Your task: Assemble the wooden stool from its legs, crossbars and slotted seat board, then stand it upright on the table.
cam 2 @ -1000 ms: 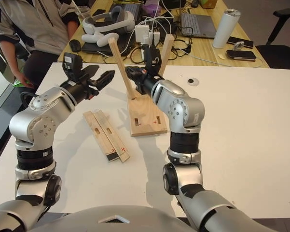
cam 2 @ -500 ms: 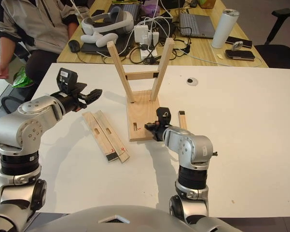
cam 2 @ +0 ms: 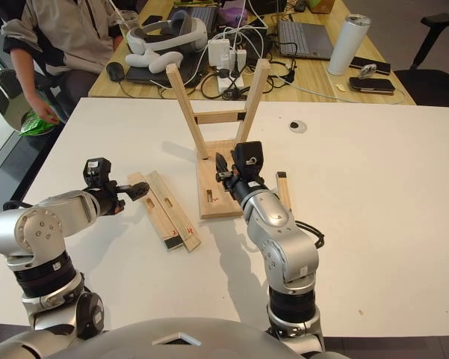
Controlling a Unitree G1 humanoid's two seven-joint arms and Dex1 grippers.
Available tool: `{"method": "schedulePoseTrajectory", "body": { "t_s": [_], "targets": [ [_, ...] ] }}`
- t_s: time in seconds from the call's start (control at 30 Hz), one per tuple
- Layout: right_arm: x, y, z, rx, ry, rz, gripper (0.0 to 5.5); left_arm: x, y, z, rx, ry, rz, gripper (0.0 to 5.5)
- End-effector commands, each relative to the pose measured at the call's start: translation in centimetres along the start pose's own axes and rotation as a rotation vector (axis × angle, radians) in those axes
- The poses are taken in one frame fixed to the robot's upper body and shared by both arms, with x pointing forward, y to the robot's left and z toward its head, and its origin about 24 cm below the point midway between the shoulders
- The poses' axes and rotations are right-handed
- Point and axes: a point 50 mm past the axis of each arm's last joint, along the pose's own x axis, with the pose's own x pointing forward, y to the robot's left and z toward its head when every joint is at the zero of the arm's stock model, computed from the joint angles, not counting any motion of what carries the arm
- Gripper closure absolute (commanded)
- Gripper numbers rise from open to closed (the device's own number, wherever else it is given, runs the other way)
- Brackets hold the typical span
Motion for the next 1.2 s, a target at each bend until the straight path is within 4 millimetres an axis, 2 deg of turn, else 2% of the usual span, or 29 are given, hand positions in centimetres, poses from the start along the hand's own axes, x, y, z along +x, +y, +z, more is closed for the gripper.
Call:
{"method": "schedulePoseTrajectory", "body": {
  "t_s": [0.03, 0.2, 0.3, 0.4, 0.47, 0.73, 1.1, 1.2],
  "targets": [
    [-0.2, 0.6, 1.3, 0.095, -0.103, -0.053, 3.72, 0.4, 0.0, -0.8, 0.034, 0.059, 0.035, 1.07],
    [-0.2, 0.5, 1.6, 0.117, -0.159, -0.114, 3.72, 0.8, -0.1, -1.0, 0.063, 0.097, 0.017, 1.07],
    [-0.1, 0.5, 1.5, 0.123, -0.168, -0.131, 3.72, 0.8, 0.8, -1.2, 0.104, 0.139, 0.032, 1.07],
    [0.3, 0.8, 1.9, 0.112, -0.198, -0.133, 3.72, 0.4, 2.0, -2.3, 0.135, 0.201, 0.042, 1.07],
    [0.3, 0.7, 2.4, 0.109, -0.224, -0.145, 3.72, 0.4, 1.9, -2.4, 0.150, 0.207, 0.021, 1.07],
    [0.1, -0.1, 2.0, 0.047, -0.187, -0.139, 3.72, 0.5, 1.3, -3.3, 0.081, 0.194, 0.009, 1.07],
    [0.0, -0.5, 1.7, 0.020, -0.156, -0.142, 3.72, 1.7, 0.5, -0.6, -0.119, 0.070, 0.047, 1.07],
    [0.1, -0.5, 1.8, 0.017, -0.155, -0.139, 3.72, 2.5, -0.1, -0.9, -0.137, 0.079, 0.055, 1.07]
  ]
}}
